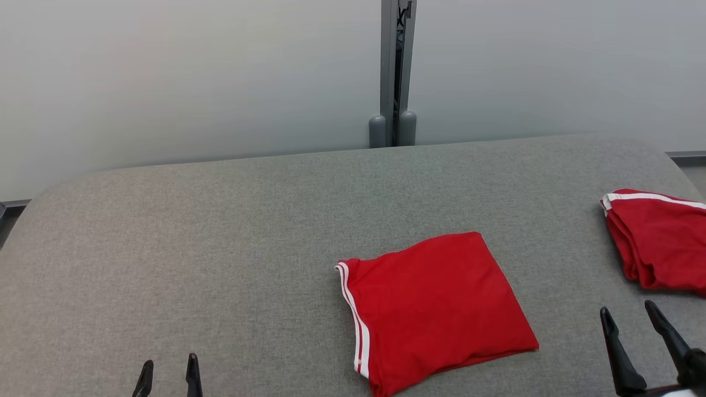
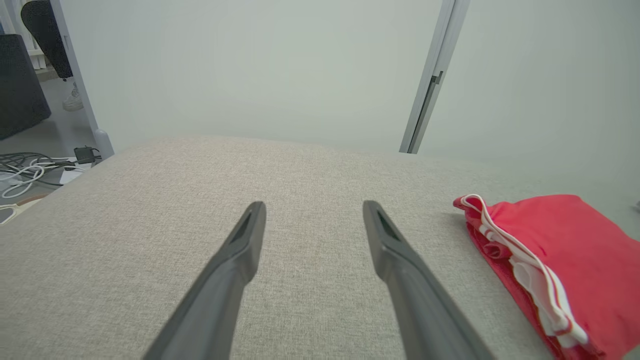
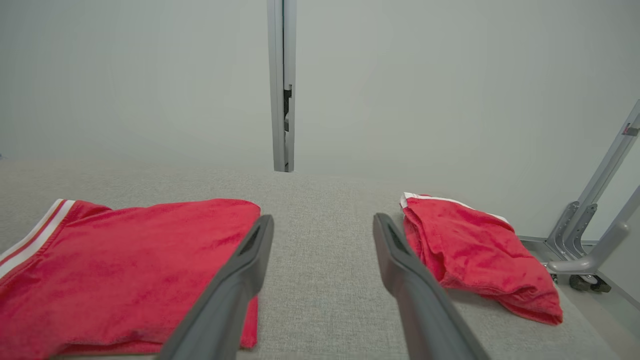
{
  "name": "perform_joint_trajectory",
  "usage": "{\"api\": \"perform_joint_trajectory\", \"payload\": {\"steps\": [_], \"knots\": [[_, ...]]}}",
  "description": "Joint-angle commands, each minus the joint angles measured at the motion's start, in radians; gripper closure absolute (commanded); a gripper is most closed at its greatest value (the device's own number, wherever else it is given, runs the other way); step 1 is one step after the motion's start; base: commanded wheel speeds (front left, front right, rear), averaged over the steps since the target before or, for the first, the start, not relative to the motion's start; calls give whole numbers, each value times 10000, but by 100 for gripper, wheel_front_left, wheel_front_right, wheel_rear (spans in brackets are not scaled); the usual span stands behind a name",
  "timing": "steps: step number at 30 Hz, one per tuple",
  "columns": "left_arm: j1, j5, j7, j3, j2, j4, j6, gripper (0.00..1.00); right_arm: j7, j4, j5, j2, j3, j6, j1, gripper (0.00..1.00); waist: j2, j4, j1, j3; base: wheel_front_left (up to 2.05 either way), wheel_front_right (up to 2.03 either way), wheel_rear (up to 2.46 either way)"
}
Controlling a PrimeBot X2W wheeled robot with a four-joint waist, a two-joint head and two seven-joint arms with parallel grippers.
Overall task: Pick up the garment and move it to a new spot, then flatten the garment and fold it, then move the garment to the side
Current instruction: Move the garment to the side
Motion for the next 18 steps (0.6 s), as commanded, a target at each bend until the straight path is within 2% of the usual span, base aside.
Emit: {"api": "perform_joint_trajectory", "payload": {"steps": [1,8,18], "knots": [[157,85,-41,51,41,26,-68,0,-43,38,-44,79,-157,2,233,0,-1,15,0,-119,0,0,0],[424,69,-41,112,43,-43,-89,0,-43,19,-71,435,-239,2,525,0,-1,196,0,-329,0,0,0],[482,74,-41,81,41,-73,-43,0,-44,11,-15,486,-31,2,405,0,-1,563,0,-405,0,0,0]]}}
